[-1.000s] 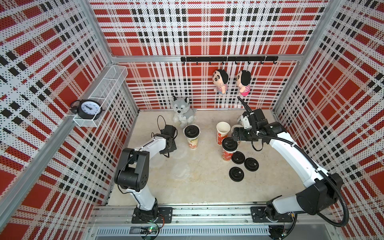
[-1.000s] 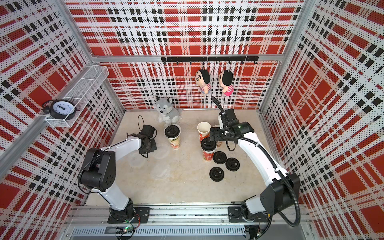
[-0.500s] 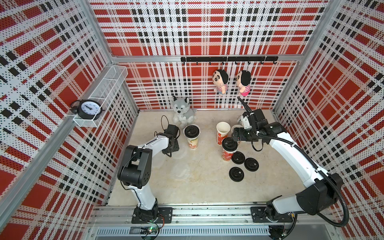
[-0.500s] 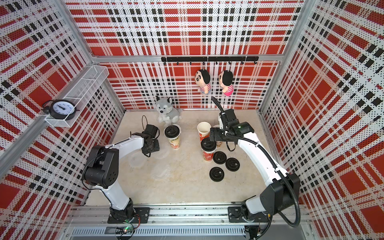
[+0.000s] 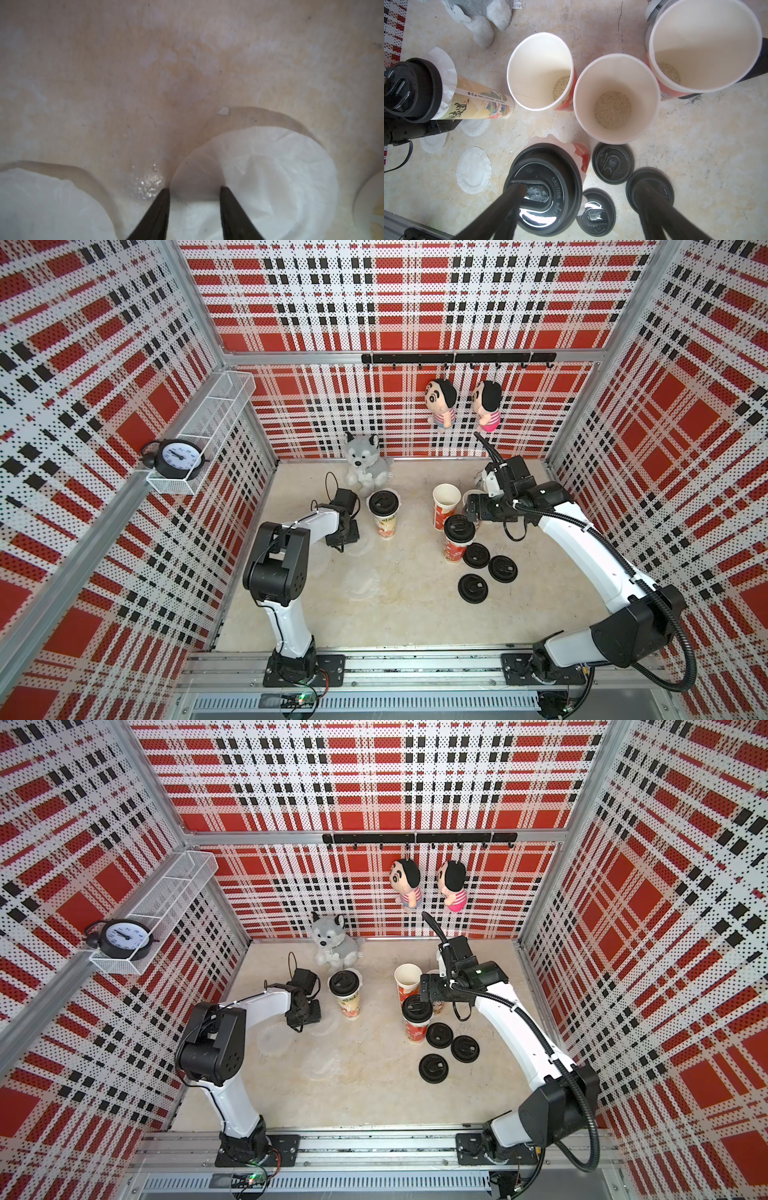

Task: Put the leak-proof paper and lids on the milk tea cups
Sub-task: Pick up the leak-proof paper from the center of the board.

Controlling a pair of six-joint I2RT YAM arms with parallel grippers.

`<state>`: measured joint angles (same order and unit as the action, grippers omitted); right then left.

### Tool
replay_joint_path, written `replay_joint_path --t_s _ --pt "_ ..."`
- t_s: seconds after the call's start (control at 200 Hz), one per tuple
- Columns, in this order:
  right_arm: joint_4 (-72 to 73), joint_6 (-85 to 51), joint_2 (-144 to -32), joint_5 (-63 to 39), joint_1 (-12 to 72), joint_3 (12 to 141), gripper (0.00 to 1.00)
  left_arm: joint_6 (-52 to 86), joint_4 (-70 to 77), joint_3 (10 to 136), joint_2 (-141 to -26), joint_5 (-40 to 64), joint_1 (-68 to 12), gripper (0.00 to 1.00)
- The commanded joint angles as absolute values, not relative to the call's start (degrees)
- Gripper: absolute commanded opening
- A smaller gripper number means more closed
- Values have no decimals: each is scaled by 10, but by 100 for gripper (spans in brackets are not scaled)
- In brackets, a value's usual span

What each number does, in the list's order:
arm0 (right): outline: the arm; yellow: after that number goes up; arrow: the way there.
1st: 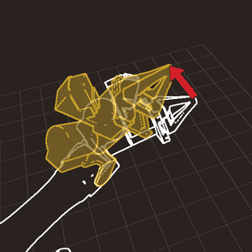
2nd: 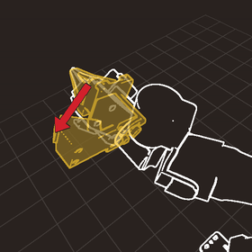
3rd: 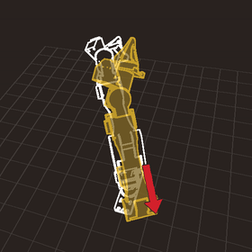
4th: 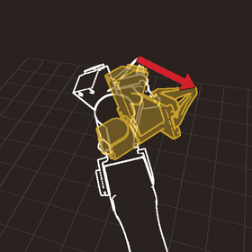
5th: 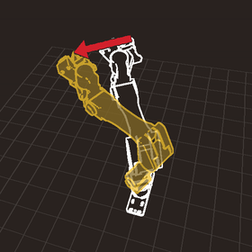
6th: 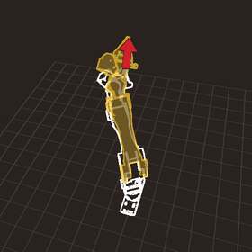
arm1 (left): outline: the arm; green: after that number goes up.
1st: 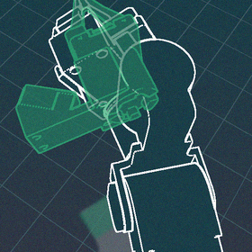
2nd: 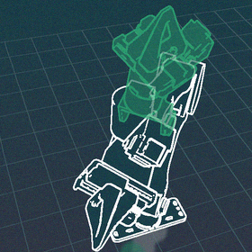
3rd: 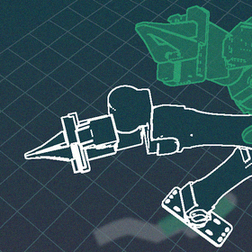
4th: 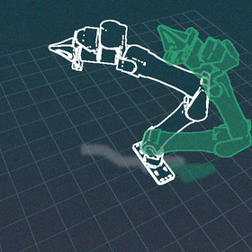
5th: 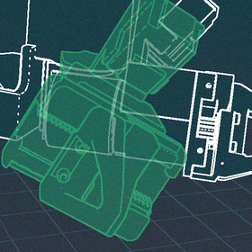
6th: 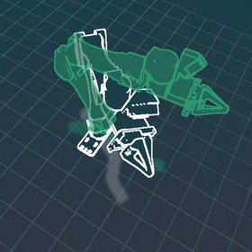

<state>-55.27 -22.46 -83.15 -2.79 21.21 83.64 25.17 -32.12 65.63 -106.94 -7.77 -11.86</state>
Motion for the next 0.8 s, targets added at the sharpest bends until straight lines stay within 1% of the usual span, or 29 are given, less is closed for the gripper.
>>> replay_joint_path --t_s 0.0,0.205,0.316,0.496,0.576,0.621,0.797 --pt "-575 -214 -835 -17 212 855 89 237 -349 633 -1114 -54 -105 38" --pt "-575 -213 -826 -11 212 844 89 232 -341 611 -1113 -59 -85 25" --pt "-568 -214 -824 -14 212 836 89 233 -336 606 -1106 -61 -82 21" --pt "-565 -218 -821 -16 212 833 89 235 -333 606 -1104 -71 -79 11" --pt "-567 -219 -818 -14 213 834 89 236 -331 607 -1105 -74 -78 5" --pt "-568 -219 -817 -12 212 835 89 236 -331 608 -1101 -77 -77 0" --pt "-572 -217 -828 -20 212 861 89 239 -350 631 -1069 -95 -76 0"
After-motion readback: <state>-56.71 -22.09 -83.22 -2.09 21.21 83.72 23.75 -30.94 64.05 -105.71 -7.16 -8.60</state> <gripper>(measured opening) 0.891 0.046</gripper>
